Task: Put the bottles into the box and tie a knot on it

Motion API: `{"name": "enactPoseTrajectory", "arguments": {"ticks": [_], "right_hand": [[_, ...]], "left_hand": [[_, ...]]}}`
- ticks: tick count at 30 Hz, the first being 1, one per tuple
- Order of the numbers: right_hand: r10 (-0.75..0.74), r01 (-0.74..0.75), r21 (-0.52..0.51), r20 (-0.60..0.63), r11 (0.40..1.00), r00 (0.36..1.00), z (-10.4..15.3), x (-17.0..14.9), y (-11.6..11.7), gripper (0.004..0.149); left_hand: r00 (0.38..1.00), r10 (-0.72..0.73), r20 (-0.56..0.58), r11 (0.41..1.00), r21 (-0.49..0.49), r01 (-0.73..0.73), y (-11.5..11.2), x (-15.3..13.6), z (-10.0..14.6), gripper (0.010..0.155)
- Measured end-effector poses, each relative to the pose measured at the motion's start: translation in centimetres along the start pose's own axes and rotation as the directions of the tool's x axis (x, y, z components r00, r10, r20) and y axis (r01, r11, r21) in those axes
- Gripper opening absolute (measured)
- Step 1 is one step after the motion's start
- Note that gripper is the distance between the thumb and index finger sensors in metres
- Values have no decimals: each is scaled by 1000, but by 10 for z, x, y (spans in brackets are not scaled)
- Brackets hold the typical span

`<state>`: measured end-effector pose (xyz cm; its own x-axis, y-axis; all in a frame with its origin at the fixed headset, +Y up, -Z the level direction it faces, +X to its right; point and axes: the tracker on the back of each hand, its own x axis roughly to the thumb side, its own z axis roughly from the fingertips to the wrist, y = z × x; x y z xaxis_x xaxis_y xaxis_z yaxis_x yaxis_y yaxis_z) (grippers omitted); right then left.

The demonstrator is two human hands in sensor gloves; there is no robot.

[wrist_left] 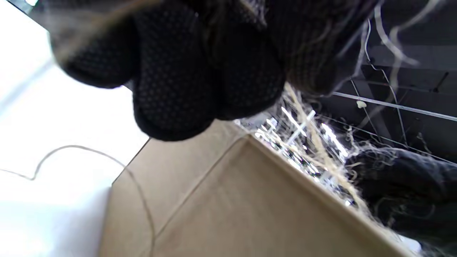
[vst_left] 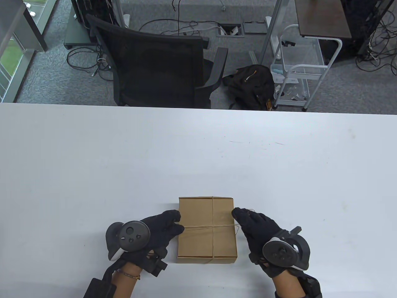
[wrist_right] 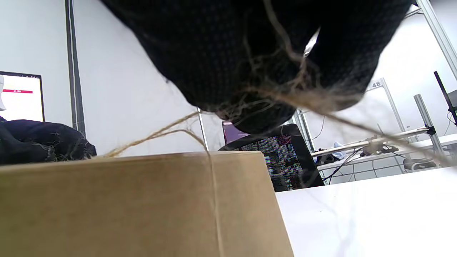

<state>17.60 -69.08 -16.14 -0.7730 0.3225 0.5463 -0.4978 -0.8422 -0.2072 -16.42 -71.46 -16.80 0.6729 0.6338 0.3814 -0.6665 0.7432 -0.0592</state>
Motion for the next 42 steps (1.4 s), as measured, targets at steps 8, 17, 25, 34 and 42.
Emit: {"name": "enactPoseTrajectory", "arguments": {"ticks": [8, 17, 25, 34, 42], "right_hand": [[45, -45, 67, 2, 997, 999, -1, 3, 2, 53], [242, -242, 11, 28, 970, 970, 0, 17, 7, 39], [-102, 99, -170, -6, 980, 995, 7, 4, 0, 40], [-83, 104, 109, -185, 989, 979, 3, -28, 29, 40], [-529, 573, 100, -284, 813, 800, 7, -57, 35, 47]], "left_hand": [[992, -107, 67, 987, -110, 114, 2, -1, -2, 56], [906, -421, 52, 905, -44, 423, 3, 15, 2, 45], [922, -386, -5, 920, -67, 385, -3, 4, 2, 44], [991, -129, -21, 991, -36, 128, -2, -17, -1, 45], [991, 116, -74, 992, -36, -119, 6, -33, -1, 47]]}}
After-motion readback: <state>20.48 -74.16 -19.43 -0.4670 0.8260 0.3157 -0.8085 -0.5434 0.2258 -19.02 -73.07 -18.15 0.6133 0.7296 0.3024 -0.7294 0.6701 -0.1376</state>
